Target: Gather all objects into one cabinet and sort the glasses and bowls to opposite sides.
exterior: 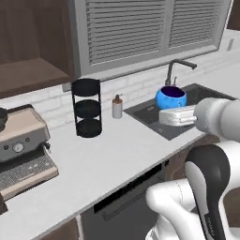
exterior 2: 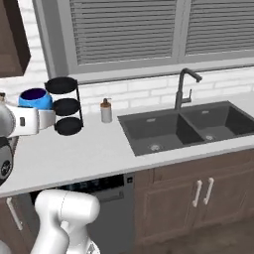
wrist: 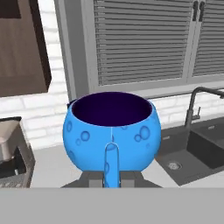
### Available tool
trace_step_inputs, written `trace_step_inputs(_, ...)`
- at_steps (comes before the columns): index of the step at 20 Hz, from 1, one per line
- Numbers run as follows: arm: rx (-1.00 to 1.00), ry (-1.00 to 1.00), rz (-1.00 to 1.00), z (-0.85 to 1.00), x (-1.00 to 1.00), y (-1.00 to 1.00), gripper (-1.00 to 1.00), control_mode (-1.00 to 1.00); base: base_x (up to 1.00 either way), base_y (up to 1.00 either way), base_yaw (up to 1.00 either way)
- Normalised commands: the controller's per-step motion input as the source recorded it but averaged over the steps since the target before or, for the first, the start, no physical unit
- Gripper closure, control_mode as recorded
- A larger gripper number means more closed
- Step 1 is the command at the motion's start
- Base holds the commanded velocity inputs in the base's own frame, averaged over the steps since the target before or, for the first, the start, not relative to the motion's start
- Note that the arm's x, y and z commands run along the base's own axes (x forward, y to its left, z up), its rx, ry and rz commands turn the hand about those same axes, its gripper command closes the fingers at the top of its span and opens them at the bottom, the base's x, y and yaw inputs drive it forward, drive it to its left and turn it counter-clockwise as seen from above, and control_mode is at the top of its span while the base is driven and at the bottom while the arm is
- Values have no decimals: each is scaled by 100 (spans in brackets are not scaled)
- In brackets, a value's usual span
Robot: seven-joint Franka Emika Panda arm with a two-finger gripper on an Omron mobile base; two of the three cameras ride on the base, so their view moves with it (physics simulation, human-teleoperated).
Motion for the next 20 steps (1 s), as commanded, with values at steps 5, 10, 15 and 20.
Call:
trace_step_inputs(5,0,0,0,0,0,0,100,100,16,-21,-76)
trace_step_inputs(10,0,0,0,0,0,0,100,100,26,-15,-75)
trace_step_inputs(15,0,0,0,0,0,0,100,100,51,-6,-67)
trace_step_inputs(20,0,0,0,0,0,0,100,100,98,-22,-42)
